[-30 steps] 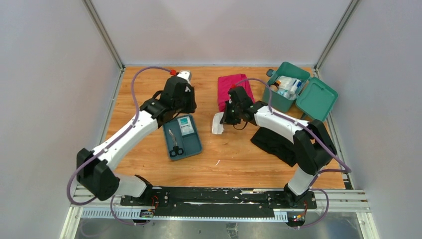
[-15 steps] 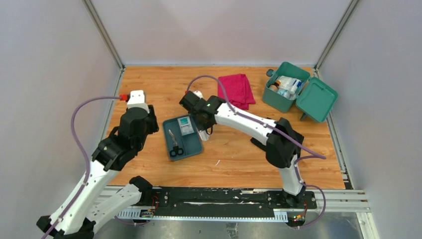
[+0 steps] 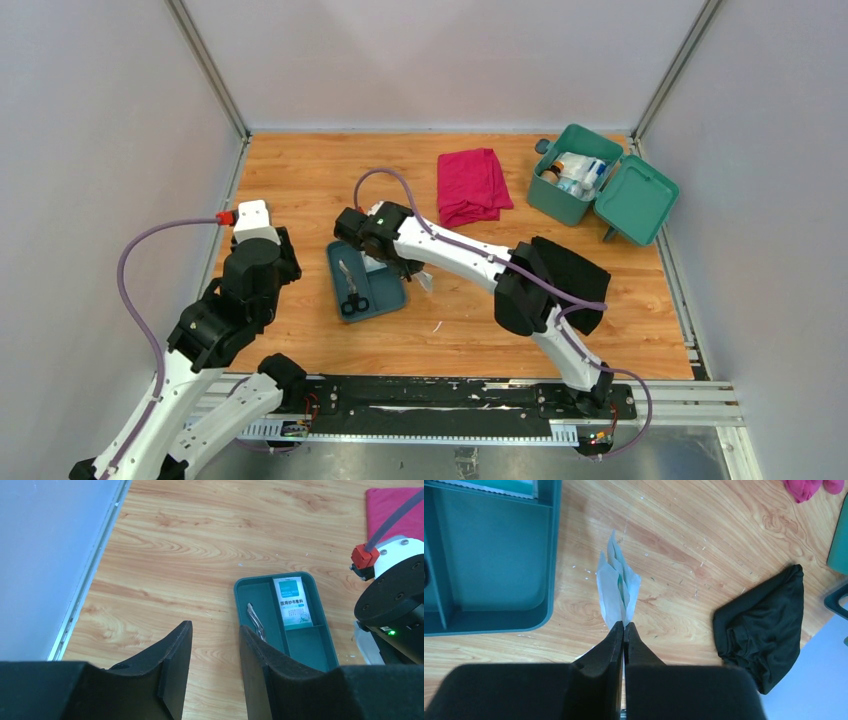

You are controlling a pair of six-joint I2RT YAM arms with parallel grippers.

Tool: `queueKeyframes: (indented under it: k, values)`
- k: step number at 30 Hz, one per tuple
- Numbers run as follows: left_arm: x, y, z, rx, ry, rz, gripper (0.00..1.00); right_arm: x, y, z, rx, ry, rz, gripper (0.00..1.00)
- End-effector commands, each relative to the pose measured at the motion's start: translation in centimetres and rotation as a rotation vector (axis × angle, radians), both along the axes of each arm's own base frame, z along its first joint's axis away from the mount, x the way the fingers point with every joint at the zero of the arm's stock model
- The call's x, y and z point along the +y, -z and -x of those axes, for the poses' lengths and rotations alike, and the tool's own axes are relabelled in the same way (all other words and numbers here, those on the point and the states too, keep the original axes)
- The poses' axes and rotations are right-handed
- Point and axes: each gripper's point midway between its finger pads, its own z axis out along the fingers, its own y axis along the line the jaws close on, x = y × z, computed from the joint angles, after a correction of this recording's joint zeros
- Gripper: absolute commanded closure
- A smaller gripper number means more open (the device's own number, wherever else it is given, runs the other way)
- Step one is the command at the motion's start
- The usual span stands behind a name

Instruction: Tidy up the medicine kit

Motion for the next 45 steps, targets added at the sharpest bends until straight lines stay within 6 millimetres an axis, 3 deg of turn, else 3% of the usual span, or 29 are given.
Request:
queueKeyframes:
  k: [1, 14, 36, 40, 45]
  values:
    - [0.6, 0.1, 0.1, -0.004, -0.033, 0.0, 0.55, 0.7, -0.5, 1.1, -0.007, -0.03, 0.042, 1.0]
    - [0.6, -0.1, 0.3, -0.015, -0.028, 0.013, 0.55, 3.5, 0.2, 1.3, 0.014, -0.04, -0.039, 1.0]
    - [0.4, 0.1, 0.3, -0.013, -0.025, 0.016, 0.54, 6.1, 1.7, 2.4, 0.105, -0.054, -0.131, 1.0]
    - [0.5, 0.1, 0.3, -0.013, -0.025, 0.016, 0.54, 5.6, 1.3, 2.0, 0.082, -0.054, -0.116, 1.0]
    - [0.4, 0.1, 0.3, -0.011, -0.022, 0.016, 0.54, 3.1, -0.3, 0.2, 0.003, -0.016, -0.057, 1.0]
